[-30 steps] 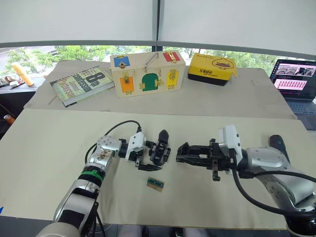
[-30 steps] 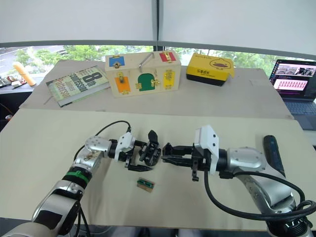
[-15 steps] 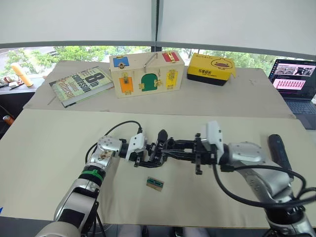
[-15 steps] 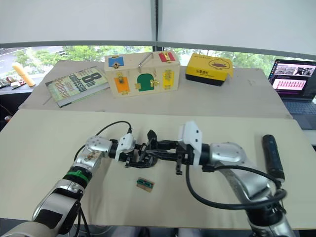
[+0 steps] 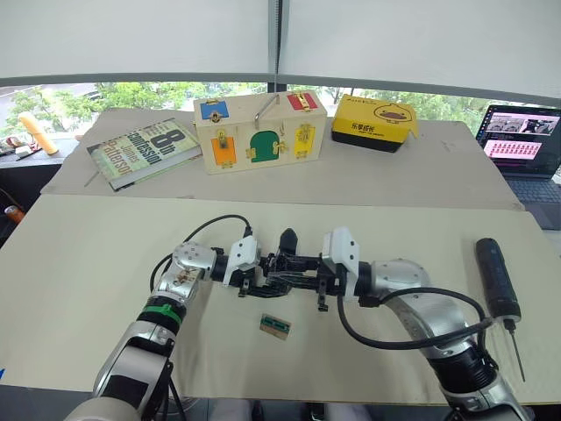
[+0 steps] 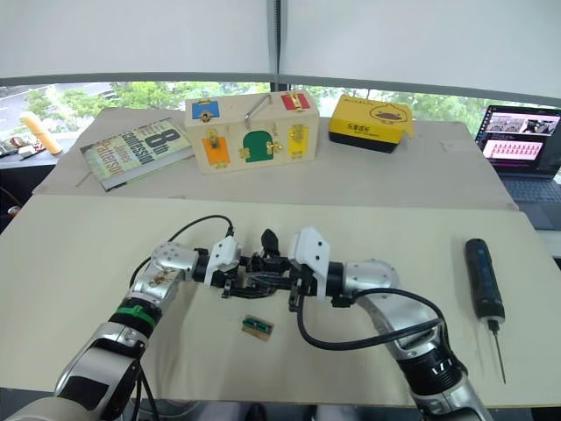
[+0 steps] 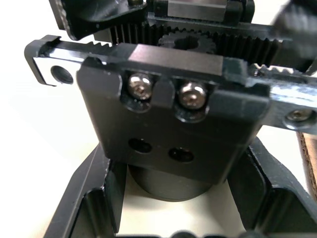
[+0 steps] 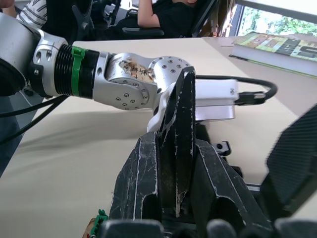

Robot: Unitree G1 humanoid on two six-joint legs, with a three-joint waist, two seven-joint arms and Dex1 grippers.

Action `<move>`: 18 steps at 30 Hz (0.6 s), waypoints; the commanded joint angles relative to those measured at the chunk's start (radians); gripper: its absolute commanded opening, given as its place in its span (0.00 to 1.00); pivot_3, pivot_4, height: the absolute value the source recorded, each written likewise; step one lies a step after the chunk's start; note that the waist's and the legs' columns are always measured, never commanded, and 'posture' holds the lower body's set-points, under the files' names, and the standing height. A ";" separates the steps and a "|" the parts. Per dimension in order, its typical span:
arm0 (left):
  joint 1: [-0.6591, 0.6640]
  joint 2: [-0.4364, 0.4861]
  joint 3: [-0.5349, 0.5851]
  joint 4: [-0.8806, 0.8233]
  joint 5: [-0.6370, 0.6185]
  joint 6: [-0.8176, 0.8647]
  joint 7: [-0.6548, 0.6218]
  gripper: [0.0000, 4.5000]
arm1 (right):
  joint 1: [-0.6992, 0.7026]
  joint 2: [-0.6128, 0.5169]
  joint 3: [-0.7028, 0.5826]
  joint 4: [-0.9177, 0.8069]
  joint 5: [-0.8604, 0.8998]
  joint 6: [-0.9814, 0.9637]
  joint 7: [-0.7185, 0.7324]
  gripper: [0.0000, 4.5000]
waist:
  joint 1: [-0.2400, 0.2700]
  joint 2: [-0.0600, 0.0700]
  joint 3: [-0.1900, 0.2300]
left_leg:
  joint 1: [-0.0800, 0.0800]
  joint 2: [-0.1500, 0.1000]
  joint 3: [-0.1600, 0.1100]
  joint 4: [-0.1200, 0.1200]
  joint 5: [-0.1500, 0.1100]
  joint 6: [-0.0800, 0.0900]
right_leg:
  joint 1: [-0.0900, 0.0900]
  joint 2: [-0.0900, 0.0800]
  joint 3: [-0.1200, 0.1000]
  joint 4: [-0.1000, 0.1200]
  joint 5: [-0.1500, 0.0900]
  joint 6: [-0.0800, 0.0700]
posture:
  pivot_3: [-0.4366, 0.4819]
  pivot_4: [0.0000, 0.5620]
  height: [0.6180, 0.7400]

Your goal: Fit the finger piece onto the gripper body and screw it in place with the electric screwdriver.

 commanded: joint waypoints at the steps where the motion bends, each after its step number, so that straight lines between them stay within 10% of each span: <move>1: 0.020 0.018 -0.019 -0.008 0.021 0.023 0.006 0.51 | -0.010 0.016 -0.002 -0.004 -0.015 -0.041 -0.001 0.09 | -0.002 0.000 0.000 | 0.000 0.000 0.000 0.000 0.000 0.000 | 0.000 0.000 0.000 0.000 0.000 0.000 | 0.48 0.27 1.00; 18: 0.029 0.029 -0.026 -0.015 0.023 0.029 0.018 0.51 | -0.001 -0.015 0.002 -0.001 -0.064 0.068 -0.050 0.09 | -0.007 0.001 -0.001 | 0.002 0.000 0.000 0.000 0.000 0.000 | 0.002 0.000 0.001 0.001 0.000 0.000 | 0.48 0.27 1.00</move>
